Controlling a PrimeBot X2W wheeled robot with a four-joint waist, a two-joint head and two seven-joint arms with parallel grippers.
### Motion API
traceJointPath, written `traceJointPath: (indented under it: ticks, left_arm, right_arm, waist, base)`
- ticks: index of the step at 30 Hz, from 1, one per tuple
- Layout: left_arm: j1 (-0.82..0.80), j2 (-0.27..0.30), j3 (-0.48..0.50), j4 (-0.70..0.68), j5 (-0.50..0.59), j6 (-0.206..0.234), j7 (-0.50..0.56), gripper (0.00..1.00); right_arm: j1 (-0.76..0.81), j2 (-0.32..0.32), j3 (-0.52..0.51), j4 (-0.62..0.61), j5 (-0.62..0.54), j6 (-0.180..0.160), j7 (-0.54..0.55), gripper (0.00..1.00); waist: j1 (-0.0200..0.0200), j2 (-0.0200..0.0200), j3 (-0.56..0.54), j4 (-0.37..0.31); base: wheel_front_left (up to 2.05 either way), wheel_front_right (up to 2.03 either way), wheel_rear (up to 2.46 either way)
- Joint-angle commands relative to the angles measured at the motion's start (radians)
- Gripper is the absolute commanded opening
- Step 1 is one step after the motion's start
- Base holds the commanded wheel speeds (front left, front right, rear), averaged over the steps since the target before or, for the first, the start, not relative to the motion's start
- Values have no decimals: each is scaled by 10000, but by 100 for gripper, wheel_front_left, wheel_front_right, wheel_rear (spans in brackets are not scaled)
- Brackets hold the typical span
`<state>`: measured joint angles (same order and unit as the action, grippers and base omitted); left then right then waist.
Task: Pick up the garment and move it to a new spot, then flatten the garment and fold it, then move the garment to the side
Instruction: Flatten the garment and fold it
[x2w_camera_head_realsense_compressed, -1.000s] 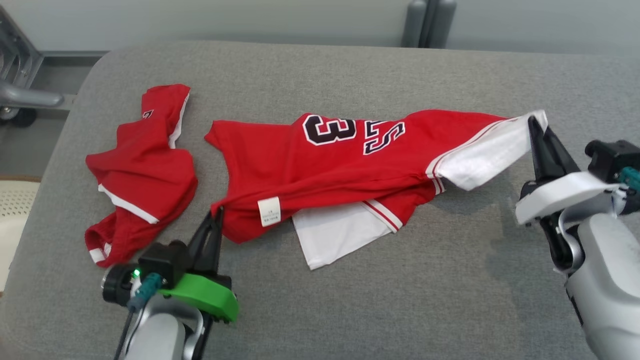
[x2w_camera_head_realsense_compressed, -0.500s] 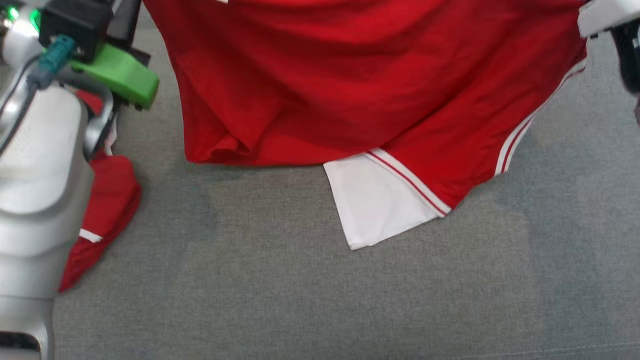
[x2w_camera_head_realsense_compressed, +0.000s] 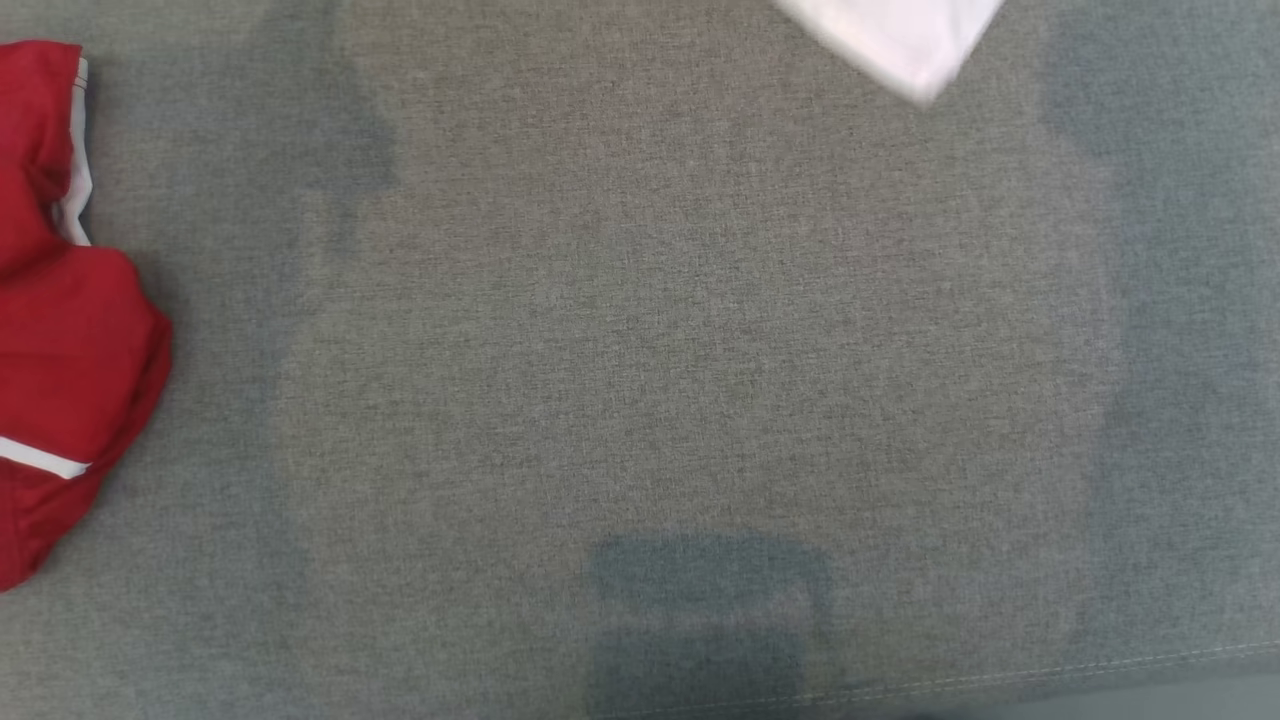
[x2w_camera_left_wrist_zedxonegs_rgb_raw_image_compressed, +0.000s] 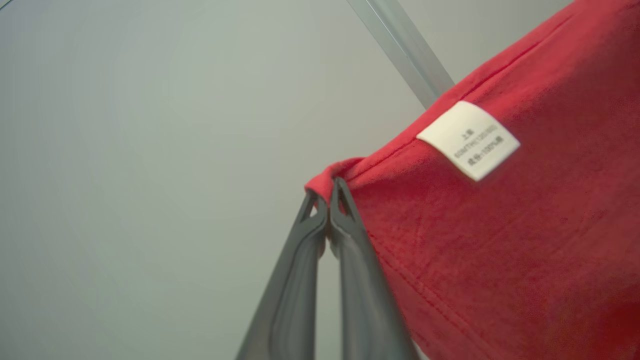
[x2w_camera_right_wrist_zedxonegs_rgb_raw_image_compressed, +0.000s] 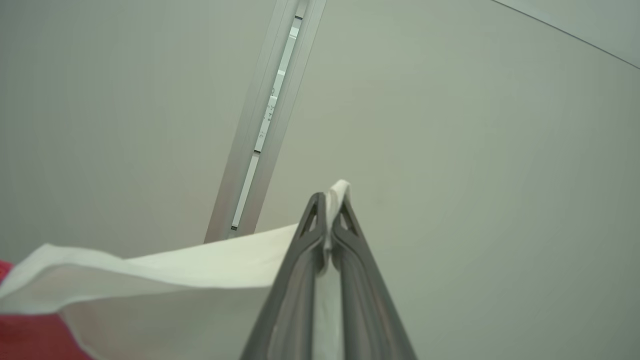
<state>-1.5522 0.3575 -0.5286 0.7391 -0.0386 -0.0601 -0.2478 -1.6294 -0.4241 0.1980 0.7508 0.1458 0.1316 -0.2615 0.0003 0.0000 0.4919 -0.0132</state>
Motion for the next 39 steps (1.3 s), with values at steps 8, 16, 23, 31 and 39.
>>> traceJointPath:
  ticks: [8, 16, 23, 31, 39]
  left_arm:
    - [163, -72, 124, 357, -368, -40, -167, 0]
    - [2528, 60, 216, -505, -822, -89, -161, 0]
    - [5063, -195, 979, -1302, -1485, 290, -162, 0]
    - [8841, -795, 1570, -1630, -1580, 170, -158, 0]
    - [12392, -1494, 2268, -1934, -1698, 101, -156, 0]
  right_arm:
    - [671, -8, -1171, -714, -623, -16, -40, 0]
    - [2813, -424, -391, -1367, 1202, -18, -43, 0]
    - [5533, -879, -315, -2352, 2879, -18, -44, 0]
    - [9879, -700, -757, -3113, 4159, -19, -45, 0]
    - [13065, -194, -866, -2582, 4639, -21, -45, 0]
  waist:
    - [-3, 0, 407, -27]
    - [-3, 0, 895, -41]
    - [-3, 0, 684, -176]
    - [-3, 0, -997, -348]
    - [-3, 0, -3020, -541]
  base:
    - [0, 0, 0]
    - [0, 0, 0]
    - [0, 0, 0]
    - [0, 0, 0]
    - [0, 0, 0]
